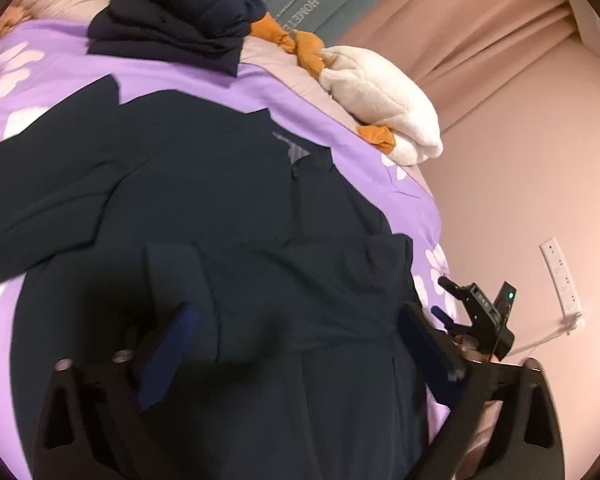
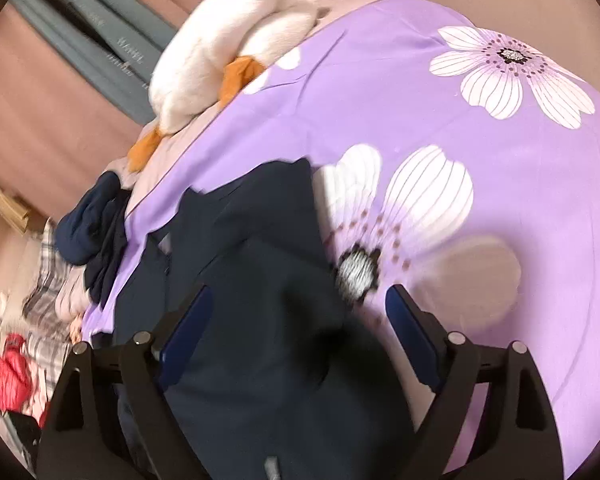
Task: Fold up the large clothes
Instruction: 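Carry the held sleeve across the jacket body with the right tool, then release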
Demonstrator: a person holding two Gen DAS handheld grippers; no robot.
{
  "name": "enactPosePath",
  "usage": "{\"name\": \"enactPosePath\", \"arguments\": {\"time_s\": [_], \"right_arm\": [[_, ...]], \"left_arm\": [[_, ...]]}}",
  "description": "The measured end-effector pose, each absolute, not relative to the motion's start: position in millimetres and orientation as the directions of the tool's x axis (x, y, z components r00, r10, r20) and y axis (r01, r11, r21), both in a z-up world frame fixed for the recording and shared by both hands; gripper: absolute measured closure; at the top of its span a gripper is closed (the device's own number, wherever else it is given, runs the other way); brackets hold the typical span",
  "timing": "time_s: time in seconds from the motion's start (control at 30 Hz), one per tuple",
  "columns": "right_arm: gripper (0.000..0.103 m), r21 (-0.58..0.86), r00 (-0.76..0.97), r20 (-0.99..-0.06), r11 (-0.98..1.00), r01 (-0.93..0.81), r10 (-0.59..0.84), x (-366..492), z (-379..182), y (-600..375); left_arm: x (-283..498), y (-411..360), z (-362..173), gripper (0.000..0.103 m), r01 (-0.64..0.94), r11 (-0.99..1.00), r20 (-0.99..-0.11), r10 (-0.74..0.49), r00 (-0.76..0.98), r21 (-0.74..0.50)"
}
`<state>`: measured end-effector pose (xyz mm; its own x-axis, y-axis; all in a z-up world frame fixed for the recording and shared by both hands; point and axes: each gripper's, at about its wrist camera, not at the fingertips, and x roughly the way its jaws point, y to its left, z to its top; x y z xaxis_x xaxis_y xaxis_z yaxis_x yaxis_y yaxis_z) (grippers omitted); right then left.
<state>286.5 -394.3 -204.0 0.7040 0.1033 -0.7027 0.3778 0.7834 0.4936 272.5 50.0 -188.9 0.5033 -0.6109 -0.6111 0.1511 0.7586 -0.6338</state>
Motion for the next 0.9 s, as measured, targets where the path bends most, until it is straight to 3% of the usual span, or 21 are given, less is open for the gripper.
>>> {"name": "enactPosePath", "arguments": {"time_s": [0.03,0.2,0.3,0.37,0.47,0.6,0.7,0.8,0.83,0.9], "right_arm": [[0.015,0.505,0.706,-0.699,0.780,0.371,0.117,297,-207,-395],[0.020,0.455,0.678,-0.728,0.813,0.363,0.104,340,-218,-389],[0.047,0.413,0.620,-0.776,0.837,0.359,0.117,363,-238,-395],[0.086,0.408,0.583,-0.799,0.846,0.344,0.148,370,-251,-393],[0.095,0.421,0.634,-0.757,0.861,0.286,0.159,367,-243,-399],[0.097,0.487,0.685,-0.720,0.784,0.385,0.112,361,-241,-441],[0.093,0.368,0.624,-0.781,0.833,0.413,0.036,365,-250,-438],[0.081,0.371,0.652,-0.758,0.827,0.423,0.007,357,-243,-434],[0.067,0.351,0.658,-0.753,0.833,0.427,-0.020,354,-236,-432],[0.062,0.293,0.686,-0.724,0.867,0.403,-0.074,349,-221,-421]], "left_arm": [[277,47,-192,0.025,0.155,0.756,-0.611,-0.615,0.498,-0.636],[289,37,-215,0.028,0.130,0.773,-0.651,-0.601,0.464,-0.621],[288,34,-230,0.028,0.124,0.808,-0.694,-0.564,0.447,-0.576],[287,32,-237,0.028,0.126,0.836,-0.724,-0.530,0.442,-0.535],[289,27,-241,0.028,0.134,0.858,-0.746,-0.500,0.441,-0.496],[303,16,-247,0.028,0.138,0.866,-0.757,-0.489,0.433,-0.481],[311,10,-252,0.028,0.138,0.882,-0.774,-0.464,0.431,-0.452],[307,16,-251,0.028,0.127,0.873,-0.771,-0.476,0.423,-0.470],[303,21,-247,0.028,0.131,0.868,-0.761,-0.485,0.431,-0.479],[297,32,-236,0.028,0.134,0.862,-0.742,-0.492,0.456,-0.490]]}}
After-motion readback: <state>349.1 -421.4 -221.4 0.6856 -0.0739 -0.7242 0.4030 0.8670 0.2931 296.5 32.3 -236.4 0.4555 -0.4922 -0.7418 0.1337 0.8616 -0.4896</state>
